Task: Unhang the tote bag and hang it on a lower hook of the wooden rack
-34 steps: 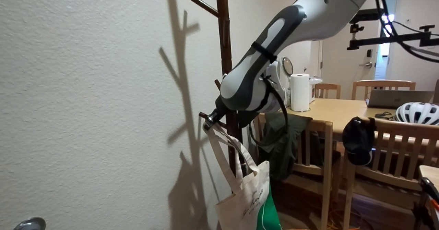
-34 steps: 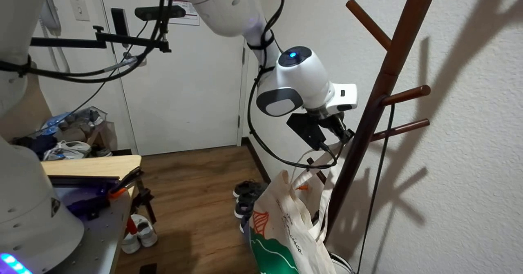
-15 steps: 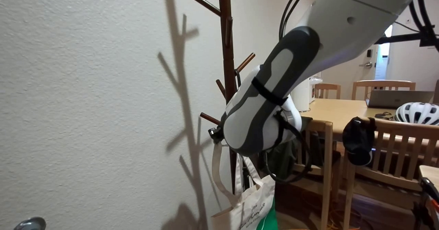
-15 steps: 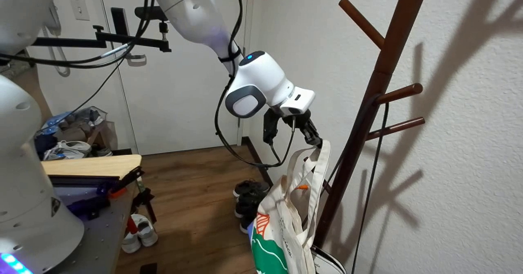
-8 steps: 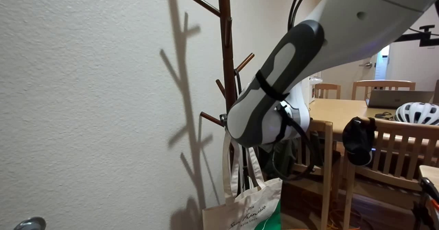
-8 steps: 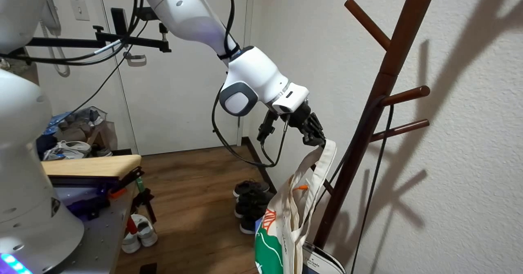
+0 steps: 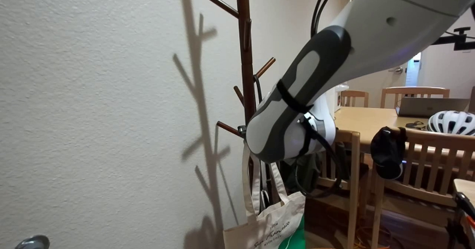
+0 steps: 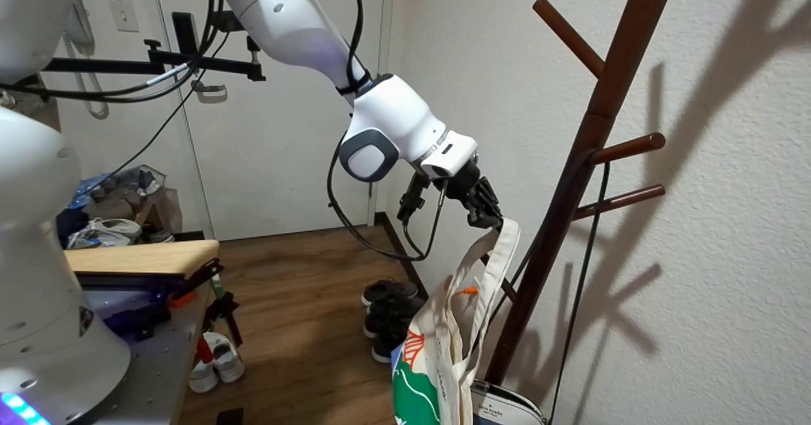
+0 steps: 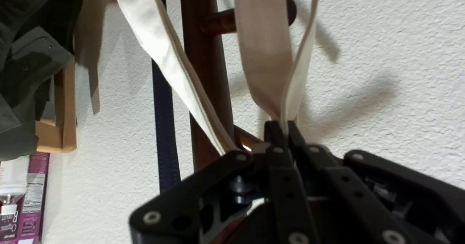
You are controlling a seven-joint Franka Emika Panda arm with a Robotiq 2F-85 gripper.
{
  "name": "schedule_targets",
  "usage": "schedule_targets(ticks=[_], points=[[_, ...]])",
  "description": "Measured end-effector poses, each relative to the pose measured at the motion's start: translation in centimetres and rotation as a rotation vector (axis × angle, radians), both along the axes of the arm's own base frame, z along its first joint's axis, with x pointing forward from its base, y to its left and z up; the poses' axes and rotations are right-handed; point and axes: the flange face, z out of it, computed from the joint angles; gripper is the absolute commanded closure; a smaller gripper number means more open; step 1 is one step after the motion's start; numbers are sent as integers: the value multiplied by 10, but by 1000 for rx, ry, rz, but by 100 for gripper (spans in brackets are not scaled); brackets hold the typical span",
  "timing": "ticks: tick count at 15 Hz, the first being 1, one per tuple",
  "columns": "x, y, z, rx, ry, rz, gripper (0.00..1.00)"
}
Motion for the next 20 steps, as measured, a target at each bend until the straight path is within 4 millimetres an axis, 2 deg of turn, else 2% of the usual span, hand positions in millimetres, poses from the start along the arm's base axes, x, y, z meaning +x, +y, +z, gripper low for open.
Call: schedule_targets(ticks=[2,5,7,12,14,16,18,19,20], points=[[-3,8,-9,5,18,10,98],[-13,37,-48,-11,52,38,98],[-9,43,-64,-62,62,68,98],[26,15,-67,-216,74,88,98],[35,9,-78,-255,103,92,98],[38,9,-96,-299,134,107,98],[45,10,-106,-351,130,122,98],[48,11,-110,-373,126,132,71],[51,14,-113,-389,122,141,70]])
